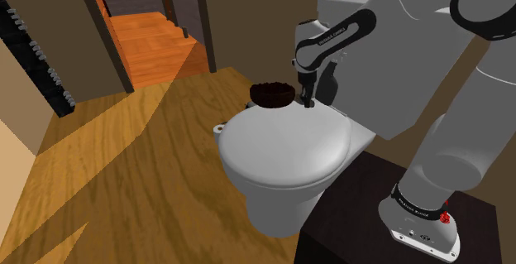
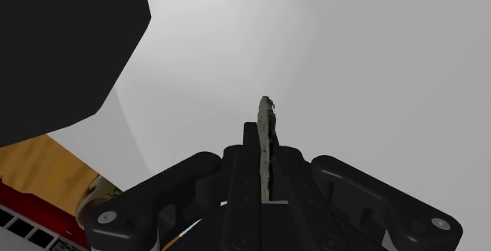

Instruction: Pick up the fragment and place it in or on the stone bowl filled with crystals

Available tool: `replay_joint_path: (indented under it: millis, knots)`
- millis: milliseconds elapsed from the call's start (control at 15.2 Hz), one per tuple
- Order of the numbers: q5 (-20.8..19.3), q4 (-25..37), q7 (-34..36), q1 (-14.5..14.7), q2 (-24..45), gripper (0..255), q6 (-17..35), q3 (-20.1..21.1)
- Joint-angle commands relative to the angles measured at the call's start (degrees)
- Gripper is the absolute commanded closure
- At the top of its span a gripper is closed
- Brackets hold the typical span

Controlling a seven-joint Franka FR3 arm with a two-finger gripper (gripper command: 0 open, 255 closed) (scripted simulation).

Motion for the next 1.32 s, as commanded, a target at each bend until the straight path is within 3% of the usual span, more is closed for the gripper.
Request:
replay_joint_path:
  millis: [0, 1254]
  knots:
    - [-0.1, 0.5, 0.0, 0.0, -0.7, 255, -1.2, 0.0]
    - [-0.5, 9.8, -0.4, 0.3, -6.2, 255, -15.9, 0.6]
